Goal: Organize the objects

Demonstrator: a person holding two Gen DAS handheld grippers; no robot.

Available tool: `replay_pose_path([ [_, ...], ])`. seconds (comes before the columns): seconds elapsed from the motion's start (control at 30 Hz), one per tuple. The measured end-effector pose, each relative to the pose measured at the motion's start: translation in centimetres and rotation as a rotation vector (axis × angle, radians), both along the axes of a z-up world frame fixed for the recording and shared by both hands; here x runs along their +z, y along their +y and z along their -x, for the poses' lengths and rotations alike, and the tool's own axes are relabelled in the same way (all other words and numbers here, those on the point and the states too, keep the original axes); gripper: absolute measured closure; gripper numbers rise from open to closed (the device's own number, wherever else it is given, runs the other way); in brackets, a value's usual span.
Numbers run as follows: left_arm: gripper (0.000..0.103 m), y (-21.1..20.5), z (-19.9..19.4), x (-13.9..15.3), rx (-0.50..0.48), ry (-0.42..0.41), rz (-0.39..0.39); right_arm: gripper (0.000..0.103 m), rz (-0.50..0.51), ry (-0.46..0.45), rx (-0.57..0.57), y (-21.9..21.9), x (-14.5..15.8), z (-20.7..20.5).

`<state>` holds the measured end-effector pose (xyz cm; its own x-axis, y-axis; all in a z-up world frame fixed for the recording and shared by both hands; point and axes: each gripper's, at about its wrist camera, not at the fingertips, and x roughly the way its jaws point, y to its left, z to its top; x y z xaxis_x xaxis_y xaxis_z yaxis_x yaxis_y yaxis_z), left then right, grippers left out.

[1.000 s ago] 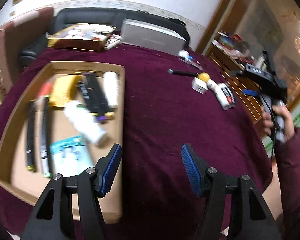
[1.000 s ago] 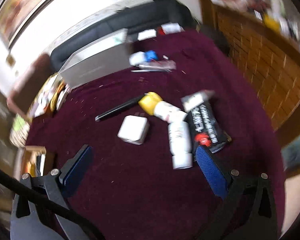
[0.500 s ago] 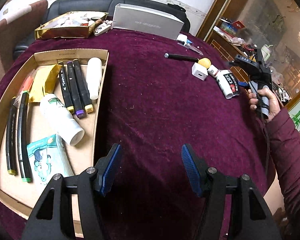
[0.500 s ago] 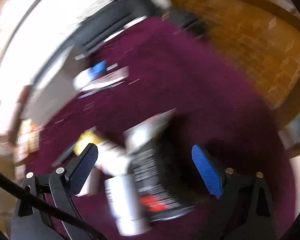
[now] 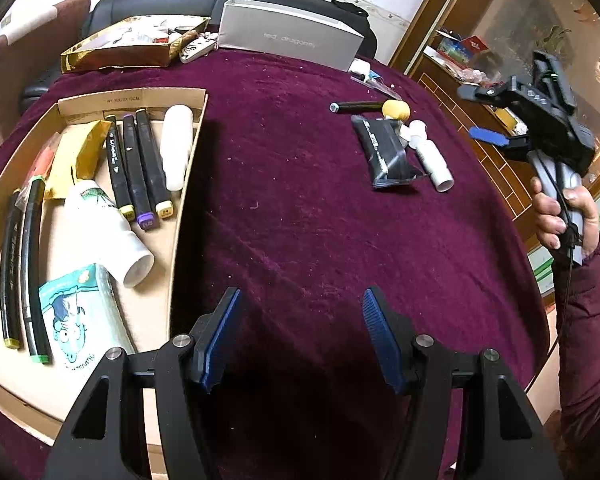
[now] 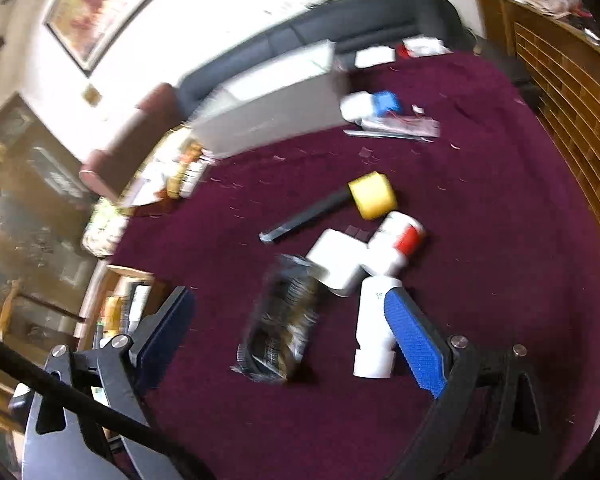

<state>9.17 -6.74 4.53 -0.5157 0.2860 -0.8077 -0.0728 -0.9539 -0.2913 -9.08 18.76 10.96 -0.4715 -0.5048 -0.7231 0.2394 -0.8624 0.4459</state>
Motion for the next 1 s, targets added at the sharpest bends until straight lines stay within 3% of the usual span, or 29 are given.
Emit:
replay_pose_path([
  [0.07, 0.047, -0.1, 0.0, -0.1, 0.002, -0.005, -0.005, 0.007, -0.009, -0.037, -0.042, 0.2, -1.1, 0.4],
  [0.27, 0.047, -0.4, -0.1, -0.1, 0.018, -0.006, -0.014, 0.007, -0.204, -0.072, -0.195, 1.7, -3.5, 1.3],
  [0.47, 0.047, 0.2, 1.3, 0.6, 0.015, -0.005, -0.035, 0.009, -0.388, -0.036, -0.196, -0.2, -5.2, 1.2],
  [0.57, 0.047, 1.7, 3.2, 1.6, -0.008, 0.029, -0.012, 0.02, -0.473, -0.01, -0.196, -1.6, -6.1, 1.4],
  [0.63, 0.047, 2.7, 5.1, 1.9, -0.009, 0.043, 0.007, 0.042, -0.478, -0.028, -0.193, -1.9, -6.9, 1.7],
  [0.7, 0.047, 3.4, 6.7, 1.8, -0.011, 0.045, 0.004, 0.057, -0.451, -0.057, -0.198, -1.5, -7.7, 1.8],
  [0.87, 0.047, 5.9, 11.0, 0.7, -0.027, 0.005, -0.015, 0.067, -0.374, -0.048, -0.231, 0.1, -7.7, 0.7],
  [1.0, 0.047, 8.1, 14.0, -0.2, -0.031, 0.001, 0.023, 0.071, -0.331, -0.028, -0.237, 0.9, -7.8, 0.5],
])
